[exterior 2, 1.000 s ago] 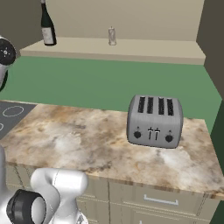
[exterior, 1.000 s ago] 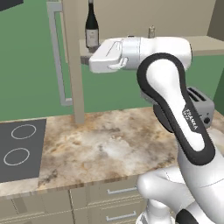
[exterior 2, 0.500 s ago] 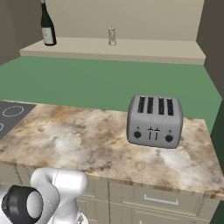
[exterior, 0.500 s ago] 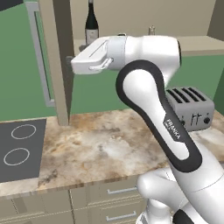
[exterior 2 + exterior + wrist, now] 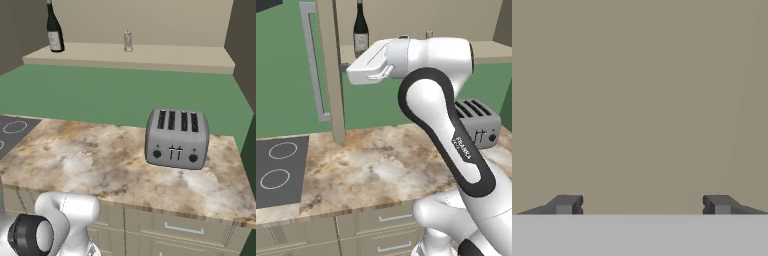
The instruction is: Get the candle and the wine from the cabinet and move them to the dining counter.
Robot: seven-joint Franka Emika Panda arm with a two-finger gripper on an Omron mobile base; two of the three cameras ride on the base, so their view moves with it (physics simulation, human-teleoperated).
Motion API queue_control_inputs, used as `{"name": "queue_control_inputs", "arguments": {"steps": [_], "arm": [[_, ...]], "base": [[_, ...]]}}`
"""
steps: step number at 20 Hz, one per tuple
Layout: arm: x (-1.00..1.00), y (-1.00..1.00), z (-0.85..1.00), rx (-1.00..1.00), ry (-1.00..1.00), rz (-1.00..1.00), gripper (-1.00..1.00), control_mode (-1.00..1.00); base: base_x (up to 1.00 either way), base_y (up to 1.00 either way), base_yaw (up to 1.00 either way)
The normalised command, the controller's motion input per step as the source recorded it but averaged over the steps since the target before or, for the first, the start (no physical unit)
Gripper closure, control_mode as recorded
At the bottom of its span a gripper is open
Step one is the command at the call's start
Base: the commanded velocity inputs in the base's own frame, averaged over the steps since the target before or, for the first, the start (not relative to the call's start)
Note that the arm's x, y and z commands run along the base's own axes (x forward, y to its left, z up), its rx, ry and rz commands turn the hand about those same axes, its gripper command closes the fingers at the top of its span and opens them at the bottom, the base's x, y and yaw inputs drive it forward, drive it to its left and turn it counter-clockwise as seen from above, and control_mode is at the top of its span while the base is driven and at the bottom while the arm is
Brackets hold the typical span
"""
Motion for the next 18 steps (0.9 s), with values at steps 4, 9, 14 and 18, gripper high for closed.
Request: {"name": "queue_control_inputs", "arguments": {"steps": [4, 9, 14, 18], "arm": [[-0.03, -0.28, 0.09, 0.0, 0.0, 0.0, -1.0, -1.0], [0.0, -0.63, 0.14, 0.0, 0.0, -0.08, -1.0, -1.0], [0.0, -0.62, 0.09, 0.0, 0.0, -0.14, -1.0, -1.0], [0.0, -0.43, 0.11, 0.0, 0.01, -0.16, -1.0, -1.0]], "base": [[0.0, 0.0, 0.0], [0.0, 0.0, 0.0], [0.0, 0.0, 0.0], [0.0, 0.0, 0.0]]}}
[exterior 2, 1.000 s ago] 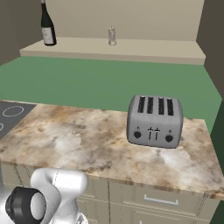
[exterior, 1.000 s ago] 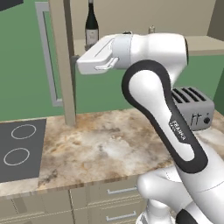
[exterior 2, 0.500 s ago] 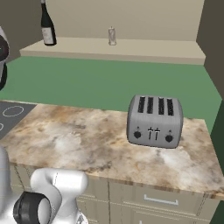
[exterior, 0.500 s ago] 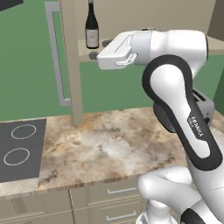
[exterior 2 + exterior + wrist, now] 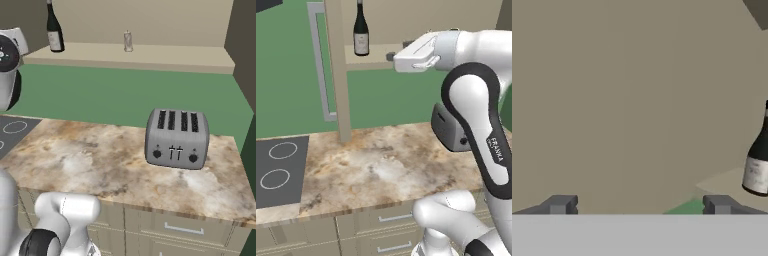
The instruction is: Get the candle and the wine from the cabinet and move them to the dining counter.
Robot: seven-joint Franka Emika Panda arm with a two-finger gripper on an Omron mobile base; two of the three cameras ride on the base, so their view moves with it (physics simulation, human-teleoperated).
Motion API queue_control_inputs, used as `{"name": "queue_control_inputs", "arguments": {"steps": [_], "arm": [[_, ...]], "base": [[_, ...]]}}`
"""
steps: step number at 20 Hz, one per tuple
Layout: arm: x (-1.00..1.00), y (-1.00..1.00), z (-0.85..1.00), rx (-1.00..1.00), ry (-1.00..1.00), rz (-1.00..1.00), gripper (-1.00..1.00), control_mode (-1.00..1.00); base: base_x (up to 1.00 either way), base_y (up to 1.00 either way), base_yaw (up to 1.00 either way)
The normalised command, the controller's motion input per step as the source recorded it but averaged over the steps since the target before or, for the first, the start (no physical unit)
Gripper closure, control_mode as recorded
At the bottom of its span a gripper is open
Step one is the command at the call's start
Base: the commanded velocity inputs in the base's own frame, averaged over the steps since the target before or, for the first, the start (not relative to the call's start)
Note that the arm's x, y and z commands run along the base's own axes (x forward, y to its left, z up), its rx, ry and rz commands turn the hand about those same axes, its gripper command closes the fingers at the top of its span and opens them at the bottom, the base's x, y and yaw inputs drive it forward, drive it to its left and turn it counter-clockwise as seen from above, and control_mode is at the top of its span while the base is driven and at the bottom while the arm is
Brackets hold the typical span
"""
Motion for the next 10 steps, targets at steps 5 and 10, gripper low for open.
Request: {"name": "queue_control_inputs", "arguments": {"steps": [5, 10], "arm": [[0.0, -0.29, 0.07, 0.0, 0.0, -0.13, -1.0, -1.0], [0.0, -0.05, 0.07, 0.0, 0.0, -0.18, -1.0, -1.0]], "base": [[0.0, 0.0, 0.0], [0.0, 0.0, 0.0]]}}
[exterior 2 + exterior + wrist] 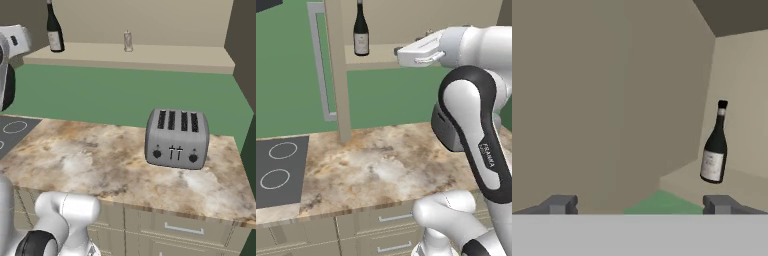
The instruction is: Get the candle and the wine from the cabinet and move them to the dining counter.
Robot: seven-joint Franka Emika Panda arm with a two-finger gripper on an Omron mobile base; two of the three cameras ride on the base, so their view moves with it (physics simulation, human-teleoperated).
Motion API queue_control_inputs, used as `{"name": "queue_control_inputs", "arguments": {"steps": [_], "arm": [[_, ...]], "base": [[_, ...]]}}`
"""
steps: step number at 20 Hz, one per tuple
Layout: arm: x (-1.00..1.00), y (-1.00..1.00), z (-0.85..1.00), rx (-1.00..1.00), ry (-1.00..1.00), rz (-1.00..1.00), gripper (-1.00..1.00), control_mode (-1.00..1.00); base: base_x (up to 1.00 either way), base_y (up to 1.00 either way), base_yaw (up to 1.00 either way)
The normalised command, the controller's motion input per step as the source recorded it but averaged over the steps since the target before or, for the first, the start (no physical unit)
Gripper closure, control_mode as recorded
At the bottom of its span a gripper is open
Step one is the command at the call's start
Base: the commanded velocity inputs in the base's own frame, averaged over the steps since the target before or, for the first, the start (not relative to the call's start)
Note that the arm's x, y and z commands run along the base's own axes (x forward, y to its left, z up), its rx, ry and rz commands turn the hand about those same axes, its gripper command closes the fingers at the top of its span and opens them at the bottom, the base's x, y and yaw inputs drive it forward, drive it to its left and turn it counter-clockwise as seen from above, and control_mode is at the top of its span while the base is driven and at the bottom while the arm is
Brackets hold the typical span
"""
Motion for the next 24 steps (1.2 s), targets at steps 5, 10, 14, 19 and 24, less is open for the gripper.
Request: {"name": "queue_control_inputs", "arguments": {"steps": [5, 10, 14, 19, 24], "arm": [[0.0, 0.0, 0.02, 0.0, 0.0, -0.18, -1.0, -1.0], [0.0, -0.02, 0.01, 0.0, 0.0, -0.17, -1.0, -1.0], [0.0, -0.17, 0.0, 0.0, 0.0, -0.13, -1.0, -1.0], [0.01, -0.2, 0.07, 0.0, 0.0, -0.11, -1.0, -1.0], [0.1, -0.3, 0.0, 0.01, 0.0, -0.02, -1.0, -1.0]], "base": [[0.0, 0.0, 0.0], [0.0, 0.0, 0.0], [0.0, 0.0, 0.0], [0.0, 0.0, 0.0], [0.0, 0.0, 0.0]]}}
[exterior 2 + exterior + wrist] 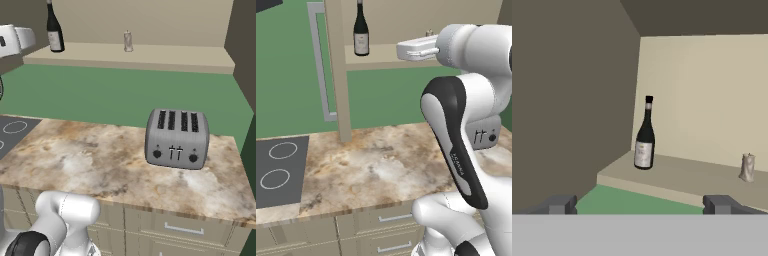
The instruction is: Get the candle and the wine from the cabinet and move them to the dining counter.
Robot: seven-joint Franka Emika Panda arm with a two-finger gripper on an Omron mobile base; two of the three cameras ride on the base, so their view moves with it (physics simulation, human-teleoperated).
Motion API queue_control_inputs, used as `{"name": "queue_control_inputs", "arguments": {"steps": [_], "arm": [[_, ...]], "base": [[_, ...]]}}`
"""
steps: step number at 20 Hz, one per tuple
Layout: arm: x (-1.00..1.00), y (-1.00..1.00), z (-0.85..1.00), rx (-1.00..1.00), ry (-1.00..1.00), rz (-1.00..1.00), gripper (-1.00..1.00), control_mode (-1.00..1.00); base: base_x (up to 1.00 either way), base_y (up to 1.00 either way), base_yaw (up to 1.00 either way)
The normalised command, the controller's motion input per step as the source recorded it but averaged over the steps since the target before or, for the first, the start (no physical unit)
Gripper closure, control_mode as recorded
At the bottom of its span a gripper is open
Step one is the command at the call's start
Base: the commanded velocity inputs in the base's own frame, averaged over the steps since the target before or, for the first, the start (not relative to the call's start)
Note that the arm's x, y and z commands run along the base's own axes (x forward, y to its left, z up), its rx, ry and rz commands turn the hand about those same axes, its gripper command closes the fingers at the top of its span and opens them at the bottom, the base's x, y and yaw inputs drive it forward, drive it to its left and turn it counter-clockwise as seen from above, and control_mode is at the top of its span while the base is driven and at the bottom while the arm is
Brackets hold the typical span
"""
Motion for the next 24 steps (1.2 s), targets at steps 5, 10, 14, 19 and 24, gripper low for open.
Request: {"name": "queue_control_inputs", "arguments": {"steps": [5, 10, 14, 19, 24], "arm": [[0.15, -0.29, 0.0, 0.01, 0.0, 0.0, -1.0, -1.0], [0.28, -0.13, 0.0, 0.01, -0.03, 0.0, -1.0, -1.0], [0.37, 0.0, 0.0, 0.07, -0.01, 0.0, -1.0, -1.0], [0.34, 0.0, 0.0, 0.07, 0.0, 0.0, -1.0, -1.0], [0.32, 0.0, 0.0, 0.01, 0.0, 0.0, -1.0, -1.0]], "base": [[0.0, 0.0, 0.0], [0.0, 0.0, 0.0], [0.0, 0.0, 0.0], [0.0, 0.0, 0.0], [0.0, 0.0, 0.0]]}}
